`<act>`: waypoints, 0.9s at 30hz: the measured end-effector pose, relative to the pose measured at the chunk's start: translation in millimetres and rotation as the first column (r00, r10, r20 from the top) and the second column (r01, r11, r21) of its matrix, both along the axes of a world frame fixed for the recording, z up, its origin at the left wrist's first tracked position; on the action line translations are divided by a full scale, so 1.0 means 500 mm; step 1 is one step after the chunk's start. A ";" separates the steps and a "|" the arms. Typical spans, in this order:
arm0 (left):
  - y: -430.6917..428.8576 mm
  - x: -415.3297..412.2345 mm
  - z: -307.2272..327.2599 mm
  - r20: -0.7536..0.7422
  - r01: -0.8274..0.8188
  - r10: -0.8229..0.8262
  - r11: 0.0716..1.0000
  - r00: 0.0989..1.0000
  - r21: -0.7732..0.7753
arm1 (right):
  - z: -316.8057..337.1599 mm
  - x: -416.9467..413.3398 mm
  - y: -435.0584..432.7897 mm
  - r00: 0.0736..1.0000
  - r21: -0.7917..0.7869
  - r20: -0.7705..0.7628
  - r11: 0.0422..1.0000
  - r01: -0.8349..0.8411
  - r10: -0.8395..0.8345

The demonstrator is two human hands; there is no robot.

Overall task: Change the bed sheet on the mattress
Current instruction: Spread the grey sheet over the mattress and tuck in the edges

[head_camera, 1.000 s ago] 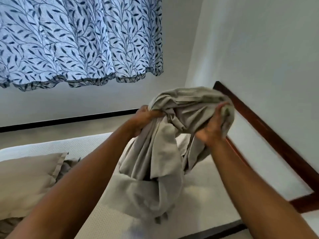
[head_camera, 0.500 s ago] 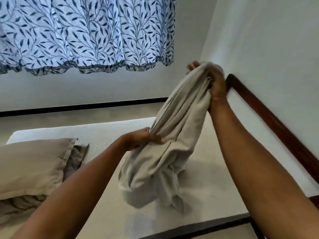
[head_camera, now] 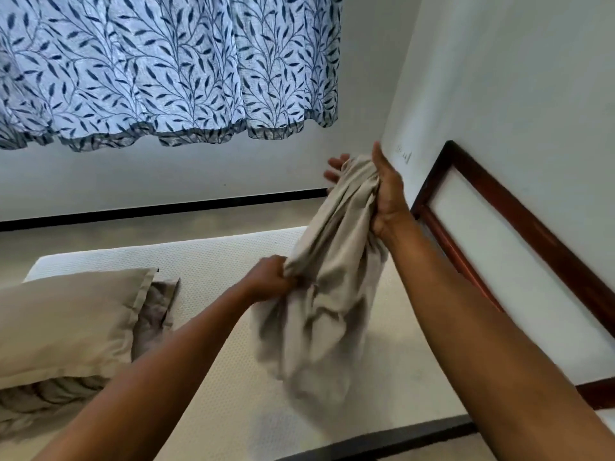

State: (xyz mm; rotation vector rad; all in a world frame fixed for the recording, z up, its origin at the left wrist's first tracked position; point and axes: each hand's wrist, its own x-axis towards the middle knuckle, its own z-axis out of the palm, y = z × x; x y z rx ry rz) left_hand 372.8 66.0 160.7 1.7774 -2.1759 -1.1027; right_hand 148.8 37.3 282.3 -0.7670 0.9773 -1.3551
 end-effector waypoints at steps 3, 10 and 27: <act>-0.025 0.035 -0.016 -0.017 -0.202 0.211 0.901 0.977 -0.384 | 0.034 -0.015 -0.021 0.971 -0.032 -0.208 0.993 0.110 -0.114; -0.134 0.143 0.110 0.336 0.099 -0.026 0.974 0.942 -0.202 | -0.007 -0.082 0.018 0.436 0.121 -0.895 0.992 0.033 0.095; -0.100 0.025 0.096 -0.789 -0.258 0.269 0.955 0.552 0.145 | 0.003 -0.029 0.069 0.859 0.106 -0.493 0.990 -0.098 0.138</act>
